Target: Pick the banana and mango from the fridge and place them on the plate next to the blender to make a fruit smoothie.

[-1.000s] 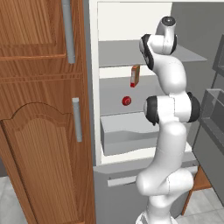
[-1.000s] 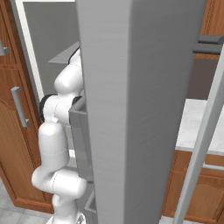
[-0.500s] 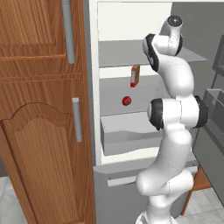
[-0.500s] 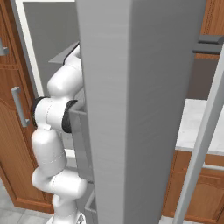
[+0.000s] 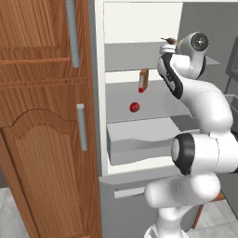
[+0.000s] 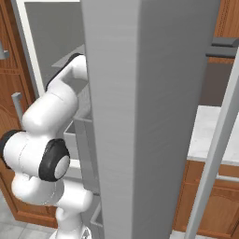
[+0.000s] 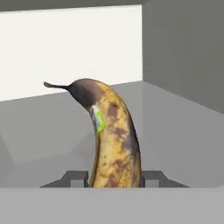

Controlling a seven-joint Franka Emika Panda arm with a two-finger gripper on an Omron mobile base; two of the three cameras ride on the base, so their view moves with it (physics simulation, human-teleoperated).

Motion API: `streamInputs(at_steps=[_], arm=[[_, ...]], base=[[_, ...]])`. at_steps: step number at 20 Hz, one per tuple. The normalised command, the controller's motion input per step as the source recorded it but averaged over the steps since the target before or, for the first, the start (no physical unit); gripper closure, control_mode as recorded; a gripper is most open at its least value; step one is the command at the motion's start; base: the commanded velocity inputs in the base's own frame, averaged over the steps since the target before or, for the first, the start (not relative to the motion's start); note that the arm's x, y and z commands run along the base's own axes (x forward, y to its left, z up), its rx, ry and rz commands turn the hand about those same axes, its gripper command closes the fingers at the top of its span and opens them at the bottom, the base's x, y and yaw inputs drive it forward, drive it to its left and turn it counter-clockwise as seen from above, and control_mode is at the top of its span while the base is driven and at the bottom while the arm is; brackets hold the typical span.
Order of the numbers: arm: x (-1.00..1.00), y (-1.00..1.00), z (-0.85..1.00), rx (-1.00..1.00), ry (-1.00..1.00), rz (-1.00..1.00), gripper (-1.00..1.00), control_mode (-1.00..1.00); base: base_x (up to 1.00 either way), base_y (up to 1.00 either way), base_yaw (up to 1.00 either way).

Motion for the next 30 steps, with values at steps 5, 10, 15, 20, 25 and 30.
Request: streamInputs(at_steps=[5,10,15,20,25,30], arm=[[-1.00,0.57,0.39,-0.02,-0.24,0.00,1.00,-1.00],[-1.00,0.55,0.36,0.00,-0.09,0.00,1.00,-1.00],[-1.00,0.44,0.34,0.02,0.09,0.00,1.00,-1.00],[-1.00,0.27,0.00,0.14,0.29,0.00,1.00,-1.00],[-1.00,0.23,-0.04,0.10,0.30,0.00,1.00,-1.00],[-0.87,0.07,-0.49,0.11,0.35,0.02,1.00,-1.00]], base=[[0.00,0.00,0.00],[0.00,0.00,0.00],[0.00,0.00,0.00],[0.00,0.00,0.00],[0.00,0.00,0.00],[0.00,0.00,0.00]])
